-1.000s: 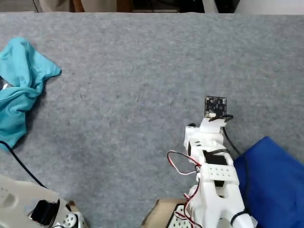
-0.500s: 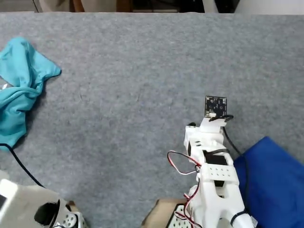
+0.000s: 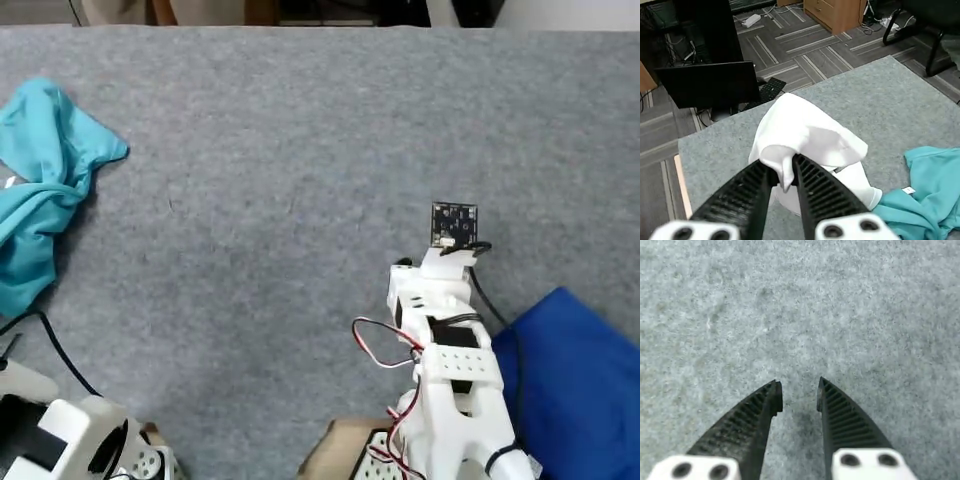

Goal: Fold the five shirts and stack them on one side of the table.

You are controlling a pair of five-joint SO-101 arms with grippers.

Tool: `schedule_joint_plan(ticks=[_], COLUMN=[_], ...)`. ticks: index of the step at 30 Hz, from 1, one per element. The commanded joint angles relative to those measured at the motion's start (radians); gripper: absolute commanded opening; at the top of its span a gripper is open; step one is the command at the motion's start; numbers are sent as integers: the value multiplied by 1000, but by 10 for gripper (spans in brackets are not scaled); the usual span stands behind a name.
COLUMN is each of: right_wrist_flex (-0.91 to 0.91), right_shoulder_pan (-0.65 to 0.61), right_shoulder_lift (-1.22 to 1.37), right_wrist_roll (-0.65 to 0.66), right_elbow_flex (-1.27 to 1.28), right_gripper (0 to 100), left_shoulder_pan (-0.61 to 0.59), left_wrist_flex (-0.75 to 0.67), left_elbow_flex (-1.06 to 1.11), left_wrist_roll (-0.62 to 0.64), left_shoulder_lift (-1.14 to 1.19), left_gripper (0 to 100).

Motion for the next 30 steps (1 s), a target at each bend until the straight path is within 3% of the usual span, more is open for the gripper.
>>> schedule_joint_plan(ticks=[1,7,30], right_wrist_flex=[-21,-21,-21], right_shoulder_pan=[-5,-5,-5], right_shoulder_lift=[-4,-4,-4], right_wrist_roll=[-8,-8,-8], right_elbow_flex=[2,2,2], right_gripper=[124,124,124], left_shoulder_pan=[5,-43,-49], left_wrist_flex=[2,2,6], left_elbow_flex=[2,9,9], left_wrist_roll=[-44,-66,-64], left_shoulder_lift=[-27,-24,-33], left_gripper=[19,19,19])
